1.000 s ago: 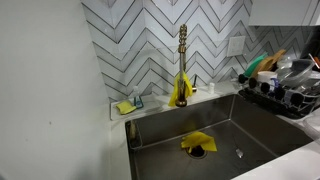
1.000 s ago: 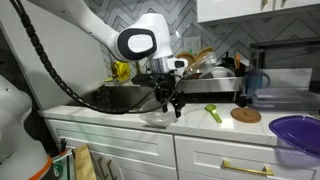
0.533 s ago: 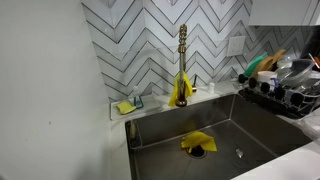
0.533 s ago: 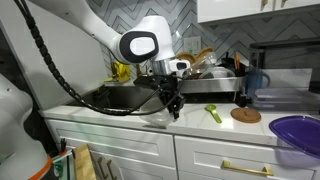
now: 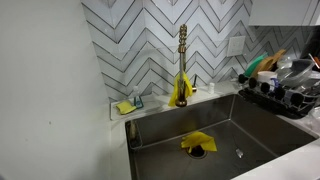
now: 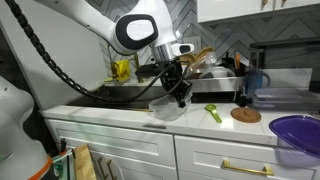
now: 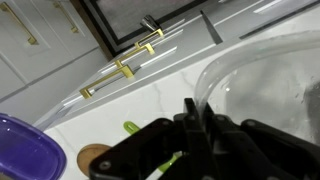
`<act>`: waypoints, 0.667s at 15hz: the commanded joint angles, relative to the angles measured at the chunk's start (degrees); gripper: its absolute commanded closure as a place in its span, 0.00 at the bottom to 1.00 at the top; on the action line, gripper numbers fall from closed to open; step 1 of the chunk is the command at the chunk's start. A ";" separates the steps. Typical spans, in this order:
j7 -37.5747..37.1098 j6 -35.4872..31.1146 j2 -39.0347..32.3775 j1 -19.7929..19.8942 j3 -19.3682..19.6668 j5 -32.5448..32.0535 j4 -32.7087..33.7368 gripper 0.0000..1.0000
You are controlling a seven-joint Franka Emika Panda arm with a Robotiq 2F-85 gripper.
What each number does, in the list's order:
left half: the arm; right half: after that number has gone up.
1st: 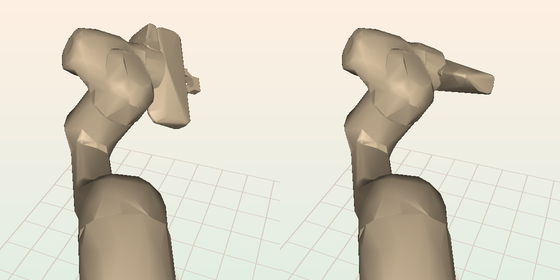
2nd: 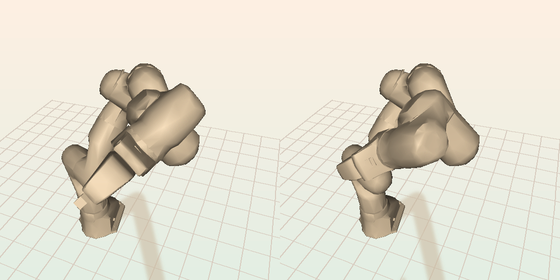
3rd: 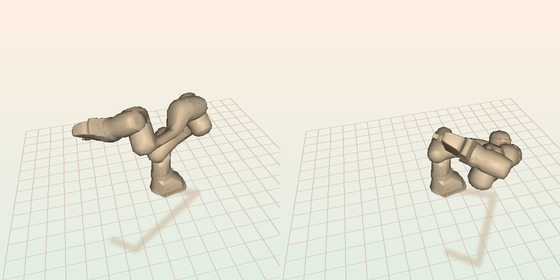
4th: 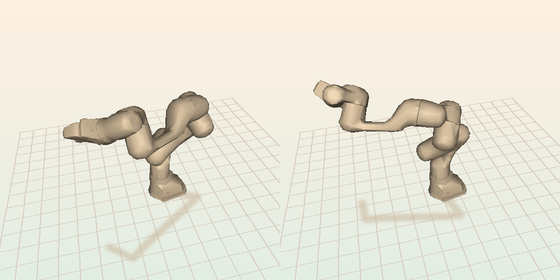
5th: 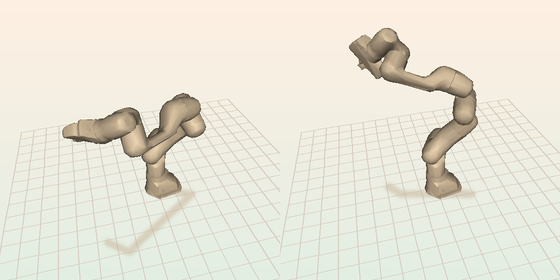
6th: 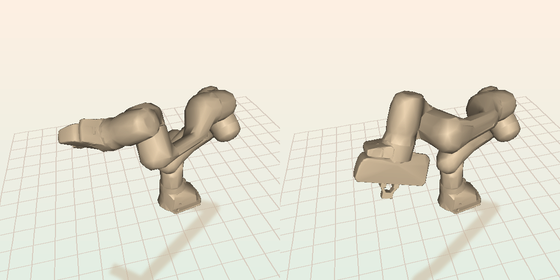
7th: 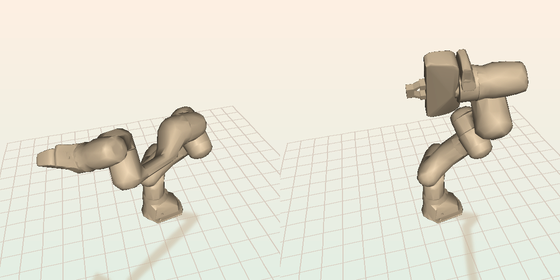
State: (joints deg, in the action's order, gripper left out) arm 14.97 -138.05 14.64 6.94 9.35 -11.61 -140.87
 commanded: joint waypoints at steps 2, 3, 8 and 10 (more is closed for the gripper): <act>7.11 7.24 8.80 1.45 -0.38 -7.95 1.07 0.98; 8.85 9.65 10.78 1.48 -0.59 -9.91 2.13 0.98; 16.90 13.19 16.06 0.18 -0.76 -16.50 8.63 0.98; 16.93 10.64 15.93 -0.38 -1.17 -17.72 11.19 0.98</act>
State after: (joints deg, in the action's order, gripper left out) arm 30.61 -126.17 30.04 7.50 8.68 -26.80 -132.37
